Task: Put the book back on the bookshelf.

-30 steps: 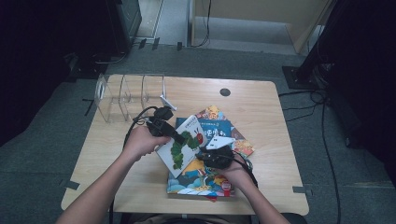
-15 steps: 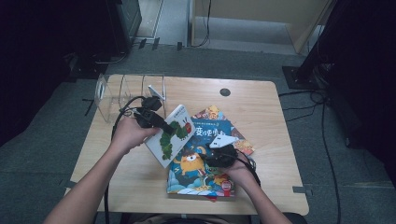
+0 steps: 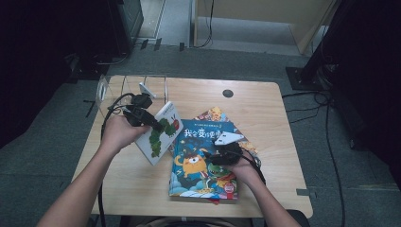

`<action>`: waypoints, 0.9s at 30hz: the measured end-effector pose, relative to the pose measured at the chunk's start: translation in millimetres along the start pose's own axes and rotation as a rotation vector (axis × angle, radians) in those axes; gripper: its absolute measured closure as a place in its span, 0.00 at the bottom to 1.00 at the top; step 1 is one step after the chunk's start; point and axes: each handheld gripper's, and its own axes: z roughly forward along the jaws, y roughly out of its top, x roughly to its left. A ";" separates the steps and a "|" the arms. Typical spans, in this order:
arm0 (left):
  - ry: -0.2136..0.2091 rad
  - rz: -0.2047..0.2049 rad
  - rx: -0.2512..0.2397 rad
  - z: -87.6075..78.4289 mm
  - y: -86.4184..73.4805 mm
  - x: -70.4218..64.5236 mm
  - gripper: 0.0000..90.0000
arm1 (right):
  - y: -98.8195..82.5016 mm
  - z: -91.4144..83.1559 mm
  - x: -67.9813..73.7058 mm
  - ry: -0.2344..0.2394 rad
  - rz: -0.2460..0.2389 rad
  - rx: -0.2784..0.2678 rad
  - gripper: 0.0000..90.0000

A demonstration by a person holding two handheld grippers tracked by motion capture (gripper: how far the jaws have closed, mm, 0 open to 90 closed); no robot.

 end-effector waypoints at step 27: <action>0.157 -0.129 0.005 -8.1 12.3 25.3 0.86 | 0.6 5.2 -5.7 0.024 0.016 -0.012 0.40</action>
